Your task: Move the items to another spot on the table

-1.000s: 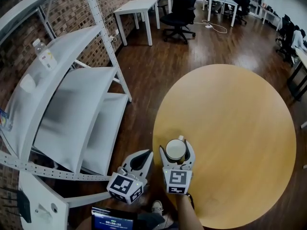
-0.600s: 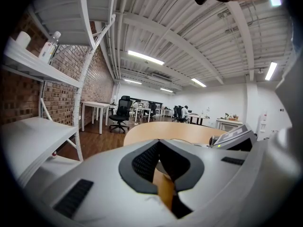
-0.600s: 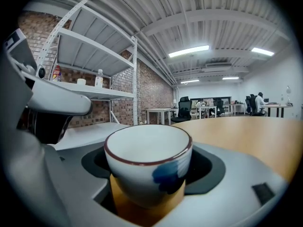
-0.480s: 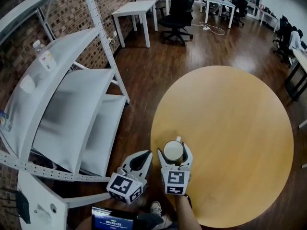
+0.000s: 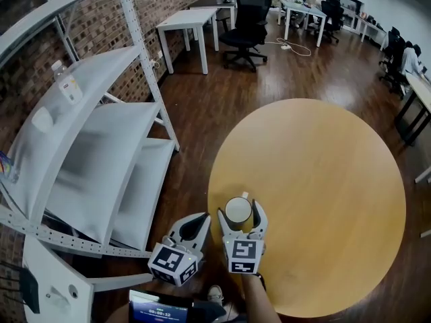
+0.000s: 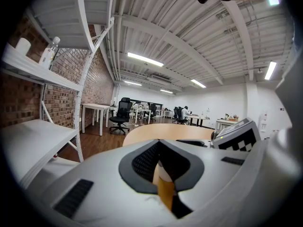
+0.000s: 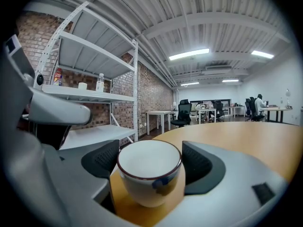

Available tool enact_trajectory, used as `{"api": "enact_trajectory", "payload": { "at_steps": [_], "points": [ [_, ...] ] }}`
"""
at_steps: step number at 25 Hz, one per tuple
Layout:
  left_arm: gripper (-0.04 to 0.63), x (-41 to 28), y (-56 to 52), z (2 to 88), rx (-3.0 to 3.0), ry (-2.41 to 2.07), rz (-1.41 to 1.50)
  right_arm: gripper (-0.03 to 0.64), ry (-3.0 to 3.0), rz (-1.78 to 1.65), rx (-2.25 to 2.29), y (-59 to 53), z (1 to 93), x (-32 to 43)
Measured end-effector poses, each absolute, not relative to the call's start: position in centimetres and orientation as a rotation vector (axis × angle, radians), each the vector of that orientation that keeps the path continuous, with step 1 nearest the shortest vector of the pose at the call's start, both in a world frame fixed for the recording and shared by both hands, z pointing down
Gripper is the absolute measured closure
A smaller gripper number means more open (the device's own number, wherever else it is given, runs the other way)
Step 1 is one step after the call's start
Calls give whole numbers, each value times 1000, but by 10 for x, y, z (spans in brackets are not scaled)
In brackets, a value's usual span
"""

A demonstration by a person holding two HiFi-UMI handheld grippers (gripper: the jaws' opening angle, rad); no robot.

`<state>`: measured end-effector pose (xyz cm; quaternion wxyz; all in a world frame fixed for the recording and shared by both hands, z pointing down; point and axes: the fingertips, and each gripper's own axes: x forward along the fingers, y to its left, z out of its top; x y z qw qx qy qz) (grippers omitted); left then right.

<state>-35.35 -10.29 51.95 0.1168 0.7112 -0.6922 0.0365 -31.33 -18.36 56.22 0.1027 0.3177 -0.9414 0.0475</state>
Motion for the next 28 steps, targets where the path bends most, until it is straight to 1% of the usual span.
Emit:
{"api": "enact_trajectory", "payload": {
  "at_steps": [11, 14, 16, 24, 26, 28],
  "points": [
    [594, -337, -90, 482, 2090, -2061, 58, 195, -2850, 70, 823, -159, 496, -296],
    [594, -325, -91, 467, 2116, -2069, 38, 207, -2883, 55, 802, -155, 469, -287],
    [594, -315, -92, 456, 2133, -2074, 22, 230, -2902, 36, 796, -152, 452, -278],
    [594, -273, -101, 422, 2217, -2055, -27, 236, -2937, -27, 826, -147, 403, -232],
    [594, -257, -107, 414, 2250, -2034, -37, 267, -2937, -61, 860, -148, 391, -214],
    [594, -239, -113, 404, 2290, -2011, -46, 318, -2937, -93, 905, -150, 379, -194]
  ]
}}
